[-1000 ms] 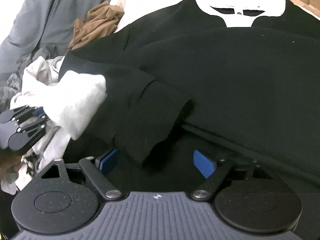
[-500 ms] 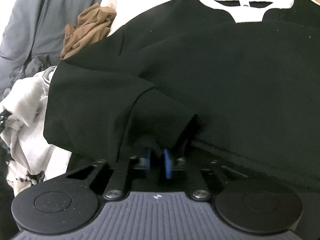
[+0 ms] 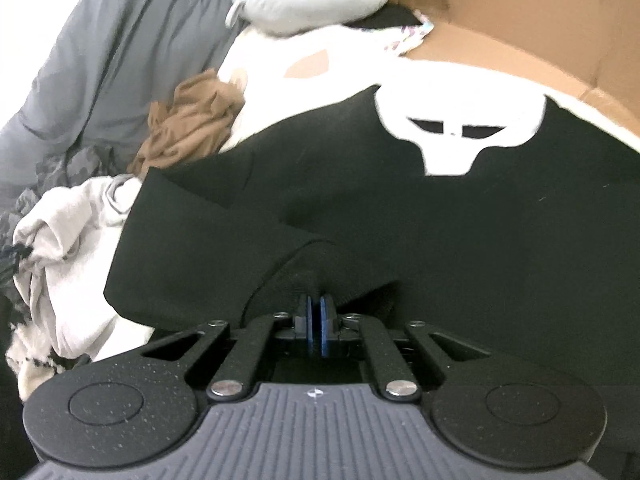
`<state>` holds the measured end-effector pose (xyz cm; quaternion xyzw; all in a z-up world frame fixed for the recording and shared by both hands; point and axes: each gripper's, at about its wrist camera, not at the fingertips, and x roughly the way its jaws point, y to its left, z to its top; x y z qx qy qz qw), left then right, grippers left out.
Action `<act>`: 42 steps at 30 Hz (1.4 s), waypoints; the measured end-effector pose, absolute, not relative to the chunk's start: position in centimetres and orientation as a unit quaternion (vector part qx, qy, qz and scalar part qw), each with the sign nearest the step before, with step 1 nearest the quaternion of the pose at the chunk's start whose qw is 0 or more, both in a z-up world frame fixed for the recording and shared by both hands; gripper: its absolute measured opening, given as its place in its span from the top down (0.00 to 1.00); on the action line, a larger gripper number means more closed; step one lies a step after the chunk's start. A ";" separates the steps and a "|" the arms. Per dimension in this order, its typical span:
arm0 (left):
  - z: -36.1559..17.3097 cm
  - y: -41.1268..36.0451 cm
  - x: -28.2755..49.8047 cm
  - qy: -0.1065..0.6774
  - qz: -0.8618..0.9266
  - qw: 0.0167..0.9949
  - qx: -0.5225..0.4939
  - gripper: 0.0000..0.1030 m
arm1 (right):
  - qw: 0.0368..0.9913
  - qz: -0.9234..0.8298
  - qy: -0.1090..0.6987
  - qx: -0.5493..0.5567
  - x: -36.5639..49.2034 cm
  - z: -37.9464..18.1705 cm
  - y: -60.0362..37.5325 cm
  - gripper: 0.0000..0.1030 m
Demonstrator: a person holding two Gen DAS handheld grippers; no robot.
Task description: Fold clothes
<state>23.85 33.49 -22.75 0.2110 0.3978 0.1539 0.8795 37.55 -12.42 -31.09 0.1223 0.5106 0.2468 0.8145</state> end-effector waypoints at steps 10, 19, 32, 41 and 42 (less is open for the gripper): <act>-20.0 29.9 17.1 0.393 0.169 0.892 0.146 0.35 | 0.837 0.220 0.487 0.118 37.2 -28.5 -16.2 0.98; -19.8 24.5 18.4 0.383 0.120 0.912 0.082 0.32 | 0.853 0.204 0.456 0.152 36.0 -26.4 -20.7 0.98; -26.0 13.8 27.7 0.391 -0.030 0.919 0.039 0.29 | 0.892 0.165 0.391 0.157 37.2 -22.3 -27.4 0.98; -31.1 10.5 34.0 0.418 -0.074 0.902 0.077 0.28 | 0.872 0.144 0.443 0.151 35.4 -27.3 -30.3 0.98; -31.8 10.4 34.7 0.425 -0.076 0.899 0.078 0.28 | 0.866 0.140 0.456 0.150 35.3 -28.5 -30.5 0.98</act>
